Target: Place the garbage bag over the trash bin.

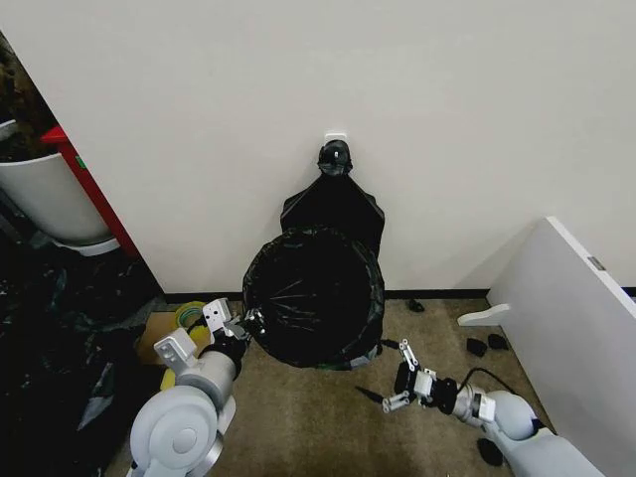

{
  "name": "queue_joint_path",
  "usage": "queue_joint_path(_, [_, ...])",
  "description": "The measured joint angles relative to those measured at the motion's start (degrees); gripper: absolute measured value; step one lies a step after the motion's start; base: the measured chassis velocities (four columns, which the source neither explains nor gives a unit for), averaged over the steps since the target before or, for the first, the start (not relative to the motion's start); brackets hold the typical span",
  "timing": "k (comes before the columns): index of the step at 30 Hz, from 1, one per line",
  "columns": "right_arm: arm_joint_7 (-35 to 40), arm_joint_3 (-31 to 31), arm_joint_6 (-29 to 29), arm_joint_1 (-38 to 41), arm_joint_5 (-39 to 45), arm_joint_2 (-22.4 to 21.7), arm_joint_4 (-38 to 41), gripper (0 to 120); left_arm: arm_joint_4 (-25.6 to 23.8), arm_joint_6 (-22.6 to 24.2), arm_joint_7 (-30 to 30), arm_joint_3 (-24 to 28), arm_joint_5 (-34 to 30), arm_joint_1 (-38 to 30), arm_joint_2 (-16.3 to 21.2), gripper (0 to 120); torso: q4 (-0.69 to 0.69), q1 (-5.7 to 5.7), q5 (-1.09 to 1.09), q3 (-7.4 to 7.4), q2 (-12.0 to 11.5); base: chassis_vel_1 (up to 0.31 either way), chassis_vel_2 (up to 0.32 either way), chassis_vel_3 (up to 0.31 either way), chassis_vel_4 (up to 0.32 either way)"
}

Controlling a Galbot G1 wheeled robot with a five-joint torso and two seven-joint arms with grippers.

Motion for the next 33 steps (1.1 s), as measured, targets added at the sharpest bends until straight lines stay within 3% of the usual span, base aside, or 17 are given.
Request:
queue_joint_path(4, [-0.5,3.4,0.0,0.0,5.2,-1.0,-1.7,100,3.3,-0.8,0.1,0.9,1.1,0.0,0.6,0,-0.01,0.00,0.00,0.00,0.0,0.000,0.000,0.000,0.000])
queue_joint_path(6, [8.9,3.5,0.0,-0.7,10.8,-1.9,-0.8,100,6.6,-1.0,0.0,2.4,1.7,0.0,0.5,0,0.00,0.00,0.00,0.00,0.0,0.000,0.000,0.000,0.000])
queue_joint_path(9, [17.7,2.7,0.0,-1.3,10.8,-2.1,0.9,100,8.3,-1.0,-0.3,3.0,2.2,0.0,0.2,0,-0.01,0.00,-0.02,0.00,0.0,0.000,0.000,0.000,0.000])
queue_joint_path(10, [26.0,1.7,0.0,-1.9,8.9,-2.1,3.1,100,10.0,-1.0,-0.5,3.6,2.7,-0.1,-0.3,0,0.00,0.00,-0.01,0.00,0.0,0.000,0.000,0.000,0.000])
queue_joint_path(11, [26.0,1.7,0.0,-1.9,8.9,-2.1,3.1,100,10.0,-1.0,-0.5,3.6,2.7,-0.1,-0.3,0,0.00,0.00,-0.01,0.00,0.0,0.000,0.000,0.000,0.000])
queue_joint_path(12, [36.2,0.3,-0.7,-3.0,5.1,-1.7,6.3,100,11.8,-1.0,-0.9,4.0,3.4,-0.4,-1.0,0,0.00,0.00,-0.01,0.00,0.0,0.000,0.000,0.000,0.000])
queue_joint_path(13, [38.6,-0.1,-1.0,-3.3,4.0,-1.5,7.2,100,12.4,-1.0,-1.1,4.1,3.7,-0.5,-1.2,0,0.00,0.00,-0.01,0.00,0.0,0.000,0.000,0.000,0.000])
queue_joint_path(14, [48.4,-1.8,-2.9,-4.9,-1.1,-0.5,11.7,100,14.8,-1.0,-1.9,4.6,5.3,-0.9,-2.0,0,0.00,0.00,-0.01,0.00,0.0,0.000,0.000,0.000,0.000])
queue_joint_path(17, [54.6,-4.1,-4.7,-6.0,-5.8,1.0,16.4,100,16.6,-0.3,-3.1,5.2,6.6,-0.7,-2.5,0,-0.01,0.00,-0.01,0.00,0.0,0.000,0.000,0.000,0.000])
queue_joint_path(23, [58.8,-7.0,-6.4,-6.1,-11.1,2.7,20.6,100,16.6,1.2,-5.8,5.3,7.0,0.2,-3.3,5,0.02,0.00,-0.01,0.00,0.0,0.000,0.000,0.000,0.000])
queue_joint_path(25, [59.3,-7.9,-7.2,-5.7,-12.8,3.6,21.9,100,15.4,2.5,-7.4,5.4,5.8,0.5,-3.9,19,0.00,0.00,0.00,0.00,0.0,0.000,0.000,0.000,0.000])
queue_joint_path(27, [59.3,-8.0,-7.3,-5.6,-12.9,3.7,22.0,100,15.4,2.7,-7.6,5.4,5.7,0.5,-3.9,20,0.00,0.00,-0.01,0.00,0.0,0.000,0.000,0.000,0.000])
queue_joint_path(33, [59.4,-8.1,-7.5,-5.5,-13.7,3.9,21.8,100,13.4,3.3,-8.6,4.7,5.1,1.4,-3.4,45,0.00,0.00,-0.01,0.00,0.0,0.000,0.000,0.000,0.000])
